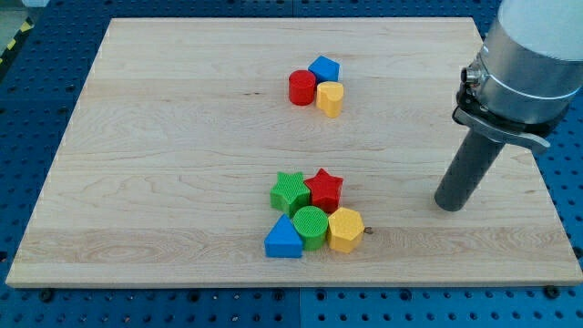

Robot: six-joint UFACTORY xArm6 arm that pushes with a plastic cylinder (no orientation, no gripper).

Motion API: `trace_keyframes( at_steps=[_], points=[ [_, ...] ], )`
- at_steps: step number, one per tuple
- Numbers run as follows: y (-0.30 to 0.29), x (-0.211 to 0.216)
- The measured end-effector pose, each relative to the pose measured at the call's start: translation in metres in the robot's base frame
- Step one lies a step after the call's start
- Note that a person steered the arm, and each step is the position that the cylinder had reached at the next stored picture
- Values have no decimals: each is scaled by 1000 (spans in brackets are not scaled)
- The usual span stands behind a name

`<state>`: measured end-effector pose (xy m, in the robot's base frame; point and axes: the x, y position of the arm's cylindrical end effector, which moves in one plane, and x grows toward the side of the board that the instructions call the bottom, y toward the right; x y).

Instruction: Move your arm right to the red star

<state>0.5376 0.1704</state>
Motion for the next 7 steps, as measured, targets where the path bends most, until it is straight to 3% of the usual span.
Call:
trace_keyframes(
  at_steps=[2,7],
  points=[
    [-39,-6],
    [-42,0]
  ],
)
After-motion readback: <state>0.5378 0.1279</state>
